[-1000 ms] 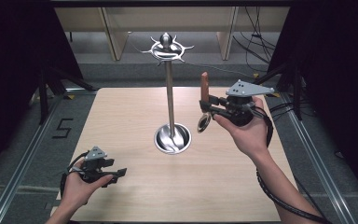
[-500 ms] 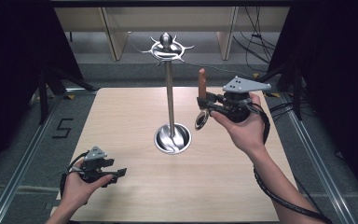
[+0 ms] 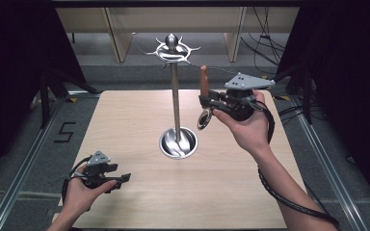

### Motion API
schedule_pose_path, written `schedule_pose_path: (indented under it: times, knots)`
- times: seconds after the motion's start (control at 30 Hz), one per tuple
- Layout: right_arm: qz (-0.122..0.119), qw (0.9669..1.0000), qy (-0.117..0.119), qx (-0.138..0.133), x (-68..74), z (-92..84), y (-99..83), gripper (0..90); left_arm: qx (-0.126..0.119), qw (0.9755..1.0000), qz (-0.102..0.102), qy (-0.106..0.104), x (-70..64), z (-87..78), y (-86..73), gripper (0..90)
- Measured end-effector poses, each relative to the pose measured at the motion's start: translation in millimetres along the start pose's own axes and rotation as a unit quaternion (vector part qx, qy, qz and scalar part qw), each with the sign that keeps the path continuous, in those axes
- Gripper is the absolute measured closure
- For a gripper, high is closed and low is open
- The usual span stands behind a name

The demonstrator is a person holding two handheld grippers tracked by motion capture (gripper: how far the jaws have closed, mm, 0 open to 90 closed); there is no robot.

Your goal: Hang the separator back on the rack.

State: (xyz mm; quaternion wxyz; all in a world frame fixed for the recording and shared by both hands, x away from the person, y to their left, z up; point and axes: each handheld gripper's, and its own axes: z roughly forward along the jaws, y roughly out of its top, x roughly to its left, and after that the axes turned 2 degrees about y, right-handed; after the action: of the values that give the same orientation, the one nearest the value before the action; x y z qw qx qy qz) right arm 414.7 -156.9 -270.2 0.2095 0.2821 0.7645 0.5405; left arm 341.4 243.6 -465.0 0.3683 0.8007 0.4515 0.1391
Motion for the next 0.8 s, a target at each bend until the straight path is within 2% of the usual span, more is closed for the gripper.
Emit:
schedule_pose_path:
  times: [0.03,0.13,0.17,0.2,0.23,0.27,0.3,0.33,0.5,0.6,0.8]
  knots:
    - [0.008,1.0,0.001,0.001,1.6,0.4,0.8,68.8,0.0,1.0,0.0,0.0,0.1,0.0,0.0,32.0]
    - [0.004,1.0,0.002,0.0,2.1,2.4,3.3,68.8,0.001,1.0,0.0,0.0,0.2,0.0,0.0,32.0]
    - [0.012,0.9999,0.006,0.001,3.0,3.4,3.8,68.8,0.001,1.0,0.001,0.0,0.2,-0.1,0.0,32.0]
    - [0.004,1.0,0.006,0.0,2.8,4.4,4.4,68.8,0.0,1.0,0.0,0.0,0.2,-0.1,0.0,32.0]
    - [0.013,0.9999,0.006,0.003,4.6,5.1,4.7,68.8,0.0,1.0,0.0,0.0,0.1,-0.1,0.0,32.0]
    - [0.005,1.0,0.008,0.002,3.7,6.4,5.3,68.8,0.0,1.0,0.0,0.0,0.1,-0.1,0.0,32.0]
    - [0.015,0.9998,0.007,0.005,5.3,6.7,5.7,68.8,0.0,1.0,0.001,0.0,0.2,-0.2,-0.1,32.0]
    - [0.009,0.9999,0.01,0.0,5.0,8.8,7.3,68.8,0.0,1.0,0.0,0.0,0.2,-0.2,-0.1,32.0]
    - [0.012,0.9999,0.01,-0.001,5.8,11.1,10.9,68.8,0.0,1.0,0.0,0.0,0.2,-0.3,-0.1,32.0]
    - [0.006,0.9999,0.009,-0.002,4.9,13.1,13.1,68.8,0.0,1.0,0.0,-0.001,0.2,-0.3,-0.2,32.0]
    - [0.015,0.9999,0.007,0.0,6.4,15.1,14.7,68.8,-0.002,1.0,0.0,0.002,-0.2,-0.4,-0.5,32.0]
